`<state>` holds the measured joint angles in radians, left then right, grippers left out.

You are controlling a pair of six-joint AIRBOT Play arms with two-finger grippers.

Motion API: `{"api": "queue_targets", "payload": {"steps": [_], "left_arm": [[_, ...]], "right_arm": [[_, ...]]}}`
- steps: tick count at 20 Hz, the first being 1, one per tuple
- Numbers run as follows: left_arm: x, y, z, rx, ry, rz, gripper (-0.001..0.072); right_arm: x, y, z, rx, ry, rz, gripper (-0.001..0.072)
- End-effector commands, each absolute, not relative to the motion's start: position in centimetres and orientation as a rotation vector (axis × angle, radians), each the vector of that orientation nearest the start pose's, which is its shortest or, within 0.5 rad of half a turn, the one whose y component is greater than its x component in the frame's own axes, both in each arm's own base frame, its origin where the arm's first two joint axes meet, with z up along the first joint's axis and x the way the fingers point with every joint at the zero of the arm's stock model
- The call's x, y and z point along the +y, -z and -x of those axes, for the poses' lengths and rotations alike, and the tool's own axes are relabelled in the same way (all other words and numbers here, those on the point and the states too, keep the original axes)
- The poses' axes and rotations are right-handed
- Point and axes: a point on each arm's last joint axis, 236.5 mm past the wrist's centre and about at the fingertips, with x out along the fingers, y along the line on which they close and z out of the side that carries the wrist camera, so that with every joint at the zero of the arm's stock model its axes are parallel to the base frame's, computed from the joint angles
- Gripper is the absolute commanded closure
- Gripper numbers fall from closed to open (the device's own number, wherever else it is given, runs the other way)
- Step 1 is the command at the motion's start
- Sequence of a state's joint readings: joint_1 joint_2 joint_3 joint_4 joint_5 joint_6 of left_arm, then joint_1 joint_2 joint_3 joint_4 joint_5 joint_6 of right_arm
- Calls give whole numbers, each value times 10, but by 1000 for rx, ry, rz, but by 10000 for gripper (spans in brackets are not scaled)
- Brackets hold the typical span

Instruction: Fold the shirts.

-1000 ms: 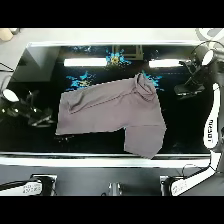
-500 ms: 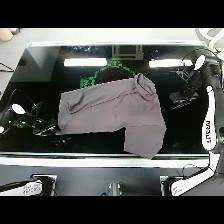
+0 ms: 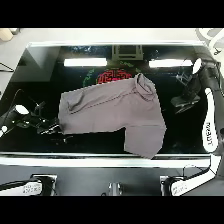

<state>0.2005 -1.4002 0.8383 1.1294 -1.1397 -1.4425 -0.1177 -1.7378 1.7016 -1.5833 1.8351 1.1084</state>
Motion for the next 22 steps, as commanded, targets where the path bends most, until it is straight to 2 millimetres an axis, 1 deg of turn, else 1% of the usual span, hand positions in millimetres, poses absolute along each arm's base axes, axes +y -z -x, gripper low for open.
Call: {"api": "queue_targets", "payload": {"steps": [1, 3, 4, 5, 6, 7, 8, 9, 10, 11, 17, 19, 20, 22], "left_arm": [[-38, 106, -299, 1587, 111, 558, 680], [-38, 102, -301, 1575, 113, 554, 681], [-38, 99, -302, 1566, 114, 551, 680], [-37, 96, -303, 1554, 115, 548, 680], [-37, 93, -304, 1544, 116, 545, 680], [-37, 90, -305, 1533, 123, 536, 680], [-37, 87, -305, 1525, 129, 528, 680], [-37, 85, -306, 1517, 130, 525, 680], [-37, 83, -307, 1510, 131, 524, 680], [-36, 81, -307, 1505, 131, 522, 680], [-36, 80, -307, 1501, 132, 521, 680], [-37, 80, -307, 1501, 132, 522, 680], [-37, 80, -307, 1501, 132, 522, 680], [-36, 80, -307, 1501, 132, 521, 680]], "right_arm": [[-52, 35, -312, 1968, -325, 235, 463], [-44, 56, -287, 2000, -379, 227, 467], [-39, 66, -279, 1997, -395, 213, 466], [-33, 75, -275, 1980, -405, 187, 466], [-21, 83, -277, 1947, -430, 141, 465], [-6, 88, -285, 1895, -460, 90, 451], [8, 91, -296, 1831, -490, 42, 412], [16, 93, -309, 1773, -496, 12, 385], [19, 94, -317, 1737, -492, -1, 345], [20, 96, -323, 1712, -484, -2, 326], [16, 100, -341, 1641, -448, 12, 331], [16, 101, -344, 1632, -444, 14, 332], [16, 100, -344, 1629, -448, 18, 360], [16, 87, -339, 1648, -501, 53, 362]]}}
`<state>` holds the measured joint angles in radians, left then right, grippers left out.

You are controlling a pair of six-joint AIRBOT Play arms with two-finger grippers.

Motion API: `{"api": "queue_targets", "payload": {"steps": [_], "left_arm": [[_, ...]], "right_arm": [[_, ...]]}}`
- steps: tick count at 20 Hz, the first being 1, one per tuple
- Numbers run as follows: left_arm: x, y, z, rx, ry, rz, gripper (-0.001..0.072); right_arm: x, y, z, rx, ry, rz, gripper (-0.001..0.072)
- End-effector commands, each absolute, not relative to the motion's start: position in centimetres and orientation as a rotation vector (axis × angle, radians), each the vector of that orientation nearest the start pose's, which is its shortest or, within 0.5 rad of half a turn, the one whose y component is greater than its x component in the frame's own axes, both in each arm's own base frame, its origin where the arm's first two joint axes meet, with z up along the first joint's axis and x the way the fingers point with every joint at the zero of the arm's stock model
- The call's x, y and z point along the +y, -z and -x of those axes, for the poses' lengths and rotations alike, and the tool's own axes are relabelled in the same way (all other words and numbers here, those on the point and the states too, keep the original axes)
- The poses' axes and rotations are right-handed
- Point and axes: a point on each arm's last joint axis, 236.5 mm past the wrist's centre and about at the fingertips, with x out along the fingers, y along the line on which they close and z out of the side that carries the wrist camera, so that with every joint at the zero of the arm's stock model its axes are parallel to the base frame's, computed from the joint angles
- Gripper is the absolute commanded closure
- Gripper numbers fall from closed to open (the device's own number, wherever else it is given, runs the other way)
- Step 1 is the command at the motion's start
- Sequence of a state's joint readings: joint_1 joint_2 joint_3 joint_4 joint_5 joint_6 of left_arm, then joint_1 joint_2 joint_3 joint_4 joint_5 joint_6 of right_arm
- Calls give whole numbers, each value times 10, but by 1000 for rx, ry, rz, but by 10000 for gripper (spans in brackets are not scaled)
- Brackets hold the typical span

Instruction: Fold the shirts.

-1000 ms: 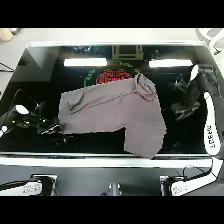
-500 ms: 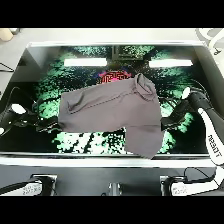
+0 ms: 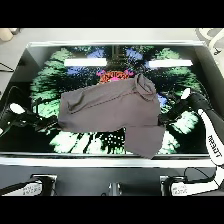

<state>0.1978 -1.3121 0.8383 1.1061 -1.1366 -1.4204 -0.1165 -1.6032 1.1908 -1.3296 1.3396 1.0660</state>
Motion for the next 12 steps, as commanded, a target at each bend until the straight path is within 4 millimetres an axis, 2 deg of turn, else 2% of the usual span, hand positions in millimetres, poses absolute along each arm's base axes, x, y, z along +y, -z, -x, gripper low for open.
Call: {"api": "queue_targets", "payload": {"steps": [1, 3, 6, 8, 12], "left_arm": [[-36, 80, -307, 1501, 132, 521, 680], [-36, 80, -308, 1499, 132, 520, 680], [-37, 80, -307, 1503, 133, 521, 680], [-37, 80, -306, 1506, 134, 521, 680], [-38, 80, -304, 1513, 143, 517, 680]], "right_arm": [[10, 80, -340, 1650, -492, 85, 341], [-14, 74, -339, 1685, -415, 153, 342], [-27, 79, -323, 1759, -386, 109, 343], [-19, 89, -321, 1772, -404, 52, 344], [14, 103, -328, 1745, -474, -93, 345]]}}
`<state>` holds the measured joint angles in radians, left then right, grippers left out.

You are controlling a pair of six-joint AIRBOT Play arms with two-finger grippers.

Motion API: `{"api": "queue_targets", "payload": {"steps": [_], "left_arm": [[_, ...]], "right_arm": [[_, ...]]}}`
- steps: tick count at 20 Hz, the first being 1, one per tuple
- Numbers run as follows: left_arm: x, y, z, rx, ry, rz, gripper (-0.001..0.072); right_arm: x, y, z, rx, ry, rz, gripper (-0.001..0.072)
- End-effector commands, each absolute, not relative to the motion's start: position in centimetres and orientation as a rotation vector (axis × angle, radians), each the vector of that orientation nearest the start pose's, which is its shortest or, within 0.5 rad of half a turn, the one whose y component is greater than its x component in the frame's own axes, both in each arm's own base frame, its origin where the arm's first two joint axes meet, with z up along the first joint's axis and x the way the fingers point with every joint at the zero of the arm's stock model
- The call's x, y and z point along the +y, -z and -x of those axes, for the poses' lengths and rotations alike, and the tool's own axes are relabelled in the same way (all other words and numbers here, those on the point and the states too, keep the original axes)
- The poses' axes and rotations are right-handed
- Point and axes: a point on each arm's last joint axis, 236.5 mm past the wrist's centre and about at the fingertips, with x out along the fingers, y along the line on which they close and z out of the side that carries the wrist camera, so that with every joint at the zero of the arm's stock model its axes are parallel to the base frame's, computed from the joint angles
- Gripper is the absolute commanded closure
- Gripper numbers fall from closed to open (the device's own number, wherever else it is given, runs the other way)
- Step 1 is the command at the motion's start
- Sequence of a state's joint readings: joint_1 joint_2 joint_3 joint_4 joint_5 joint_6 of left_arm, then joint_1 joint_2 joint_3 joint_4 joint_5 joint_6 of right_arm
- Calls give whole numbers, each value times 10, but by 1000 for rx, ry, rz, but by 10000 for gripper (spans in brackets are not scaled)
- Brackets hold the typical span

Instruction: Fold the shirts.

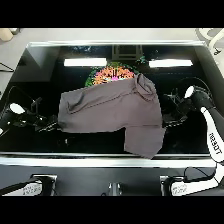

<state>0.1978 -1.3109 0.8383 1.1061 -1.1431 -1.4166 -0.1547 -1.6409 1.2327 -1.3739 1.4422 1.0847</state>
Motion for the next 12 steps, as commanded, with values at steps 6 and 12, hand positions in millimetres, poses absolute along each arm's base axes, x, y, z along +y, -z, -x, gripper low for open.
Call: {"api": "queue_targets", "payload": {"steps": [6, 12], "left_arm": [[-39, 79, -304, 1514, 147, 525, 680], [-39, 19, -343, 1315, 168, 517, 681]], "right_arm": [[15, 108, -333, 1731, -466, -107, 492], [2, 52, -373, 1516, -465, 46, 693]]}}
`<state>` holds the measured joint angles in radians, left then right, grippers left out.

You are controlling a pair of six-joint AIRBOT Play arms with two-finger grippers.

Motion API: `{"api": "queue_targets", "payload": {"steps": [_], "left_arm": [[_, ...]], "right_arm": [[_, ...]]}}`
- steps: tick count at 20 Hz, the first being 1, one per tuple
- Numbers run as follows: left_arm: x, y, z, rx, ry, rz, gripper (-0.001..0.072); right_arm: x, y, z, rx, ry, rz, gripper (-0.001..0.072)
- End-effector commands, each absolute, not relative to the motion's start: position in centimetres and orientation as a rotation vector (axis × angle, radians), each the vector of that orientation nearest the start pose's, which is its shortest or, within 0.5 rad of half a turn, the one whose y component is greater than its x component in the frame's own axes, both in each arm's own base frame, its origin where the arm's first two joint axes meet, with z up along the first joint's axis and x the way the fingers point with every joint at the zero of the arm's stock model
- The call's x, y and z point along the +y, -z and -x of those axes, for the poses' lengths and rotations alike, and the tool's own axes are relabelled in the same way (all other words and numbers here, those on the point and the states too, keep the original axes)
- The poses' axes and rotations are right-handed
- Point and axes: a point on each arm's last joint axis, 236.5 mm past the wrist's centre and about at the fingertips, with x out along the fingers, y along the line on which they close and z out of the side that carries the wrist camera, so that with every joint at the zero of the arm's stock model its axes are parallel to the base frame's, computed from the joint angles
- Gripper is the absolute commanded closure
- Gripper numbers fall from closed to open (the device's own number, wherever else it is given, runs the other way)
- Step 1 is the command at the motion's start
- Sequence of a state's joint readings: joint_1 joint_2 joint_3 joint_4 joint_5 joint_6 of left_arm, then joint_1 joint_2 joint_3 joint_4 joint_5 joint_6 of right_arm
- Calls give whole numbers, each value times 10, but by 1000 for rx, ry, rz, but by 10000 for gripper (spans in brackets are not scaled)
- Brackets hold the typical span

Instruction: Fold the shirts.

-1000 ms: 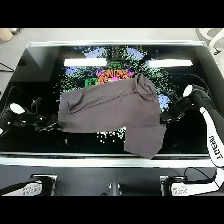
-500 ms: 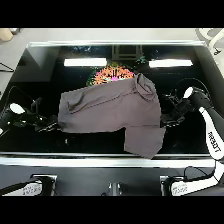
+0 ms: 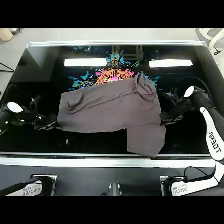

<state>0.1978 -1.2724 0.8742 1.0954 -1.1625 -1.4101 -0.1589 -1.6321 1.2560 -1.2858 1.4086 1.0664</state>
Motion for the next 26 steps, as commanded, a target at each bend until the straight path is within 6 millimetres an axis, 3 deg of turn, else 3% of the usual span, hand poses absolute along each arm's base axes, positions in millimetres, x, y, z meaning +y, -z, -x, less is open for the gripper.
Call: {"api": "queue_targets", "payload": {"steps": [1, 2, 3, 4, 5, 7, 8, 9, 10, 11, 13, 15, 17, 19, 21, 24, 26], "left_arm": [[-41, -22, -366, 1182, 190, 524, 681], [-43, -76, -386, 1026, 217, 512, 681], [-42, -138, -399, 863, 235, 471, 681], [-41, -214, -402, 671, 249, 413, 681], [-39, -296, -392, 464, 256, 359, 681], [-35, -447, -343, 45, 243, 275, 681], [-35, -504, -309, -128, 238, 258, 681], [-37, -543, -277, -254, 242, 279, 681], [-40, -567, -247, -337, 255, 311, 681], [-43, -575, -227, -368, 265, 320, 680], [-49, -572, -209, -357, 268, 289, 681], [-49, -563, -210, -322, 254, 266, 681], [-46, -559, -220, -303, 244, 265, 682], [-42, -548, -238, -258, 233, 265, 682], [-36, -517, -271, -130, 205, 247, 681], [-23, -432, -340, 182, 169, 238, 681], [-16, -365, -384, 399, 160, 252, 681]], "right_arm": [[-5, 13, -399, 1373, -417, 100, 694], [-10, -35, -424, 1212, -376, 156, 694], [-14, -100, -444, 1014, -329, 224, 694], [-18, -172, -455, 813, -275, 287, 693], [-21, -256, -449, 598, -202, 340, 694], [-17, -395, -401, 236, -94, 398, 695], [-13, -447, -363, 90, -53, 403, 695], [-8, -479, -329, -8, -28, 411, 695], [-3, -500, -296, -72, -13, 425, 695], [-1, -511, -271, -105, 2, 441, 695], [-3, -519, -243, -129, 37, 471, 695], [-9, -521, -235, -130, 72, 475, 695], [-11, -515, -243, -106, 69, 474, 695], [-13, -502, -258, -51, 54, 470, 695], [-16, -481, -282, 29, 32, 462, 695], [-25, -432, -345, 184, -12, 437, 695], [-27, -378, -394, 332, -72, 400, 695]]}}
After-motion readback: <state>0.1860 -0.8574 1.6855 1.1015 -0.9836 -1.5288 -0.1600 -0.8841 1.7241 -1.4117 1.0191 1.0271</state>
